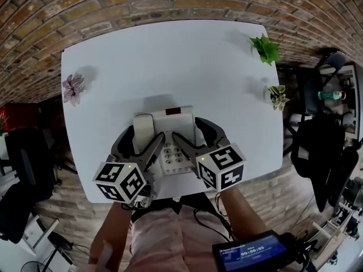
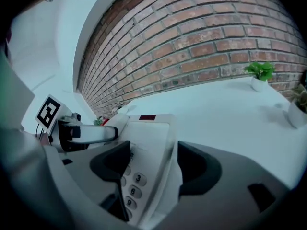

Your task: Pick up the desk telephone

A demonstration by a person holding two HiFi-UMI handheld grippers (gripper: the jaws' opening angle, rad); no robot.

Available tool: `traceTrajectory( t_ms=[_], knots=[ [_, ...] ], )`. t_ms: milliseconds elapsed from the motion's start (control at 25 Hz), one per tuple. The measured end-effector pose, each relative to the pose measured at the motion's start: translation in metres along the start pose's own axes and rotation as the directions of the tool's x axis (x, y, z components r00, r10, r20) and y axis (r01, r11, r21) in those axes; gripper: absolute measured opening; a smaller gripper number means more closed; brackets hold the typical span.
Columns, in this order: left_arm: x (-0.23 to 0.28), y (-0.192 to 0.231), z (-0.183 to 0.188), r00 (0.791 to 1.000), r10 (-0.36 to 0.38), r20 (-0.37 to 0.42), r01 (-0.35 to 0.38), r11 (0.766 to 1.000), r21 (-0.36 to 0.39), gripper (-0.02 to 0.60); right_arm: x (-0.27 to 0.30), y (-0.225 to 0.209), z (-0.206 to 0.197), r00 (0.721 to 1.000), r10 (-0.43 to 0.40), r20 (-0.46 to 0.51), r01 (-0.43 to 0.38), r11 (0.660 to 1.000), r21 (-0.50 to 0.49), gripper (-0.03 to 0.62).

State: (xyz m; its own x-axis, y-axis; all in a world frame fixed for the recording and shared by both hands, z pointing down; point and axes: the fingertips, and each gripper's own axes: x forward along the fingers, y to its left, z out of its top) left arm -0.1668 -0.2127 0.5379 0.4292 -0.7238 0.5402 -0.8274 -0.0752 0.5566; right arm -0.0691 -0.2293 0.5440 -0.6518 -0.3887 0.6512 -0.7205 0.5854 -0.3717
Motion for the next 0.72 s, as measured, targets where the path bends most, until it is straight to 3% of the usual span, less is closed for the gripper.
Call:
traceTrajectory(
  t_ms=[120,280,560,720],
  knots=[
    [0.008,-0.003,-0.006,0.997,-0.052,-0.05,0.051,0.998,-0.032,0.411,0.003,-0.002,-0.002,0.999,0.038,-0.018,-0.037,0.999,0.037,0.331],
    [0.015,-0.007,-0.012,0.988,-0.093,-0.122,0.092,0.996,-0.016,0.41,0.009,0.001,-0.002,0.993,0.113,-0.039,-0.11,0.992,0.064,0.327],
    [0.02,-0.008,-0.014,0.974,-0.16,-0.158,0.149,0.986,-0.079,0.419,0.015,0.001,-0.003,0.982,0.178,-0.064,-0.171,0.98,0.102,0.331],
    [0.021,-0.008,-0.014,0.974,-0.153,-0.17,0.146,0.988,-0.053,0.42,0.016,0.001,-0.002,0.979,0.194,-0.062,-0.187,0.977,0.104,0.336]
  ],
)
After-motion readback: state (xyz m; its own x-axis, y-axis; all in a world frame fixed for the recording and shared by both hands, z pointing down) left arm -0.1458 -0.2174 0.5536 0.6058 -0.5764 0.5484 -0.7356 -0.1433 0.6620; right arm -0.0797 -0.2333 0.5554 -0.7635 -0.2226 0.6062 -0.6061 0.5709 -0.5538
